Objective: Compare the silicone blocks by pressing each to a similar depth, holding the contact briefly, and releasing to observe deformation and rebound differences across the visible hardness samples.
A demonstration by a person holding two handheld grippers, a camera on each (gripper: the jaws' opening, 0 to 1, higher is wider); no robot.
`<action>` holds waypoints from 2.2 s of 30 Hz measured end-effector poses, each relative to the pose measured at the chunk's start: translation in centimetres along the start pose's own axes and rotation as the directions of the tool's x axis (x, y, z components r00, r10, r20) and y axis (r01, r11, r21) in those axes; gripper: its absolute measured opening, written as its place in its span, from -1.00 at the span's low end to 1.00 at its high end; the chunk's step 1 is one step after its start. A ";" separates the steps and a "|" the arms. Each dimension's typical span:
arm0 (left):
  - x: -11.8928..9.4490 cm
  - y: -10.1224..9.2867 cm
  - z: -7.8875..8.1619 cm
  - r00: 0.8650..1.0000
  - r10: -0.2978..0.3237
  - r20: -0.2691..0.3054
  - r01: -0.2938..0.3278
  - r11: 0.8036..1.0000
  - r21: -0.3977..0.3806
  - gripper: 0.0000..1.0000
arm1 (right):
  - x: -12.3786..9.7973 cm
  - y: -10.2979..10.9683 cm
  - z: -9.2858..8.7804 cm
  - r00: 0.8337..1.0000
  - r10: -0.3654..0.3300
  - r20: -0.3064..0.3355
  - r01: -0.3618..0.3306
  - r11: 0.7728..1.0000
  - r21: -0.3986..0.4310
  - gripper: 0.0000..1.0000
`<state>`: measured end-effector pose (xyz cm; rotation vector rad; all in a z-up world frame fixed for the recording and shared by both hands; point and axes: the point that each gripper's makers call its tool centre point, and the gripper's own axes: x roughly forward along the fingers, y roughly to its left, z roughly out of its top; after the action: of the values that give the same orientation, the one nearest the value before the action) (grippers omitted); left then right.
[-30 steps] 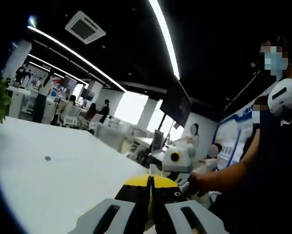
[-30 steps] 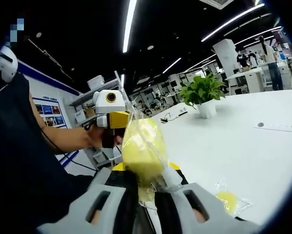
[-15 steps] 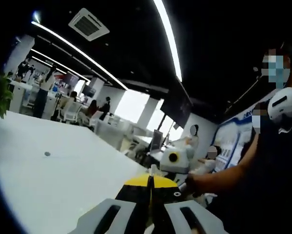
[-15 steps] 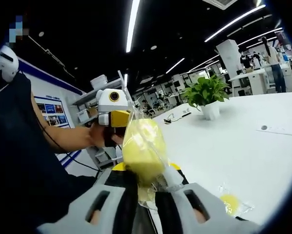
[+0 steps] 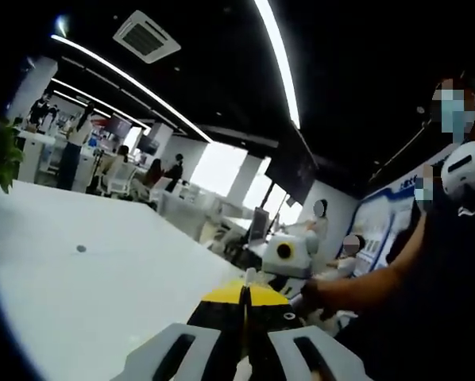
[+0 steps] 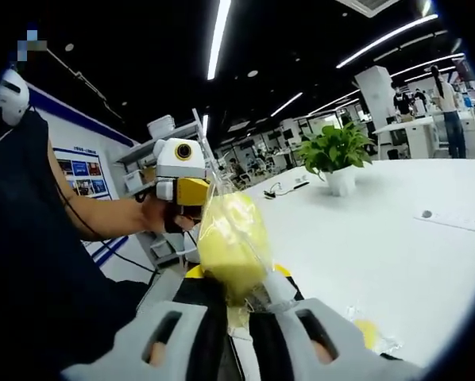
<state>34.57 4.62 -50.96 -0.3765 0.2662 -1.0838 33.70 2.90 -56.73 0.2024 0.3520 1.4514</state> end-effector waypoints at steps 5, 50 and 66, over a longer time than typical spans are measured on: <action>0.0 0.2 0.5 1.000 0.004 0.016 -0.004 1.000 -0.016 -1.00 | 0.1 -0.1 0.6 1.000 0.000 0.001 0.000 1.000 -0.011 -0.94; 0.5 0.1 -0.3 0.999 0.037 0.004 -0.037 0.999 0.005 -1.00 | -0.3 -0.4 -0.3 0.999 -0.006 0.038 0.006 1.000 0.008 -0.84; 0.3 0.1 0.3 0.998 0.050 0.024 -0.050 0.999 0.004 -1.00 | 0.0 -0.8 0.4 0.997 -0.061 0.042 0.062 0.998 -0.022 -0.87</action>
<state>34.91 4.49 -50.79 -0.3769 0.2502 -1.0303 34.58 2.82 -56.63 0.2012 0.3053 1.3879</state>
